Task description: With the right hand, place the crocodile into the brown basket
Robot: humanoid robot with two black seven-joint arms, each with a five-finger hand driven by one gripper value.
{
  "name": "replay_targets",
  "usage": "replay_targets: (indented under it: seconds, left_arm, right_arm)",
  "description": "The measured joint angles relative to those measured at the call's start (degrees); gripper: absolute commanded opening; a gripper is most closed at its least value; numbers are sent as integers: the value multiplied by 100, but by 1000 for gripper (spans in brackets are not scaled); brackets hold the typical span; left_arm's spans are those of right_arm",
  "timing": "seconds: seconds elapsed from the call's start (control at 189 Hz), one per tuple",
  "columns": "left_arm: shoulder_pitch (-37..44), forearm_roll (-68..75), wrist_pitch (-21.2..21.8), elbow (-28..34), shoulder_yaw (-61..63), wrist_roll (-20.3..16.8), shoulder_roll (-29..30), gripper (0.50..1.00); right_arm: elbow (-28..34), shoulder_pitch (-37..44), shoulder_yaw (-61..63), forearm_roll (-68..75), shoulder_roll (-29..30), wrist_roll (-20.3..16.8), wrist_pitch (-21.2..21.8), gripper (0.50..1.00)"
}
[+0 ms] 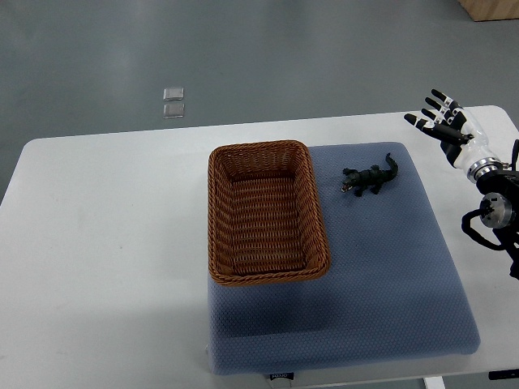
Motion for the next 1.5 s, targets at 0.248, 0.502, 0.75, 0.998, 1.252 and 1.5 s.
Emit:
replay_targets:
  seconds: [0.248, 0.502, 0.75, 0.998, 1.252, 1.5]
  left_arm:
    - [0, 0, 0, 0, 0, 0, 0, 1000]
    - [0, 3, 0, 0, 2, 0, 0, 1000]
    - [0, 4, 0, 0, 2, 0, 0, 1000]
    - [0, 4, 0, 0, 2, 0, 0, 1000]
    - [0, 3, 0, 0, 2, 0, 0, 1000]
    - [0, 3, 0, 0, 2, 0, 0, 1000]
  right_arm:
    - [12, 37, 1, 0, -4, 2, 14, 930]
    - [12, 42, 0, 0, -19, 3, 16, 930]
    - [18, 42, 0, 0, -20, 6, 28, 930]
    - [17, 42, -1, 0, -38, 21, 67, 930]
    - [18, 35, -29, -13, -62, 21, 197, 930]
    - [27, 41, -22, -17, -178, 14, 471, 930]
